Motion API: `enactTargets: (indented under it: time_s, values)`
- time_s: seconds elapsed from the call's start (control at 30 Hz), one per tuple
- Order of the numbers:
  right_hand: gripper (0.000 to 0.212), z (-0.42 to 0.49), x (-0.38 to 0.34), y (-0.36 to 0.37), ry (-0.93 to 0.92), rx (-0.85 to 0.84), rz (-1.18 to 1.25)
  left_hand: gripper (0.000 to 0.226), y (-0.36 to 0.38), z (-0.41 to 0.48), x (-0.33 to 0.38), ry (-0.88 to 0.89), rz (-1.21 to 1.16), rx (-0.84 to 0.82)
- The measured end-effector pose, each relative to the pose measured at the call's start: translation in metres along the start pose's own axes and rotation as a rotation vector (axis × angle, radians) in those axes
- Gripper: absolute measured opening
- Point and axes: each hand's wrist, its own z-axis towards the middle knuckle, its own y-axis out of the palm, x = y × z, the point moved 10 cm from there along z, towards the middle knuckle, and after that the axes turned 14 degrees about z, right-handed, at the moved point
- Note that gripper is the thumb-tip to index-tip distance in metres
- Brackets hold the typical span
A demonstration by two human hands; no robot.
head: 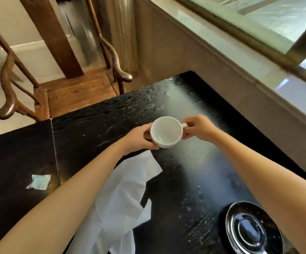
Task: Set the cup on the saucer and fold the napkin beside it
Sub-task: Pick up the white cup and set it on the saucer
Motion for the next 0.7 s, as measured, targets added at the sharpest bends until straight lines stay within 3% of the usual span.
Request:
enactTargets:
  time_s: [0.13, 0.5, 0.7]
  values:
    - [0.009, -0.038, 0.009, -0.043, -0.005, 0.074, 0.062, 0.075, 0.029, -0.008, 0.040, 0.045, -0.023, -0.014]
    - [0.015, -0.150, 0.076, -0.131, 0.076, 0.224, 0.153, 0.070, 0.144, -0.018, 0.119, 0.141, -0.017, -0.025]
    - [0.017, -0.207, 0.122, -0.148, 0.124, 0.218, 0.237, 0.072, 0.212, -0.025, 0.130, 0.150, -0.026, -0.078]
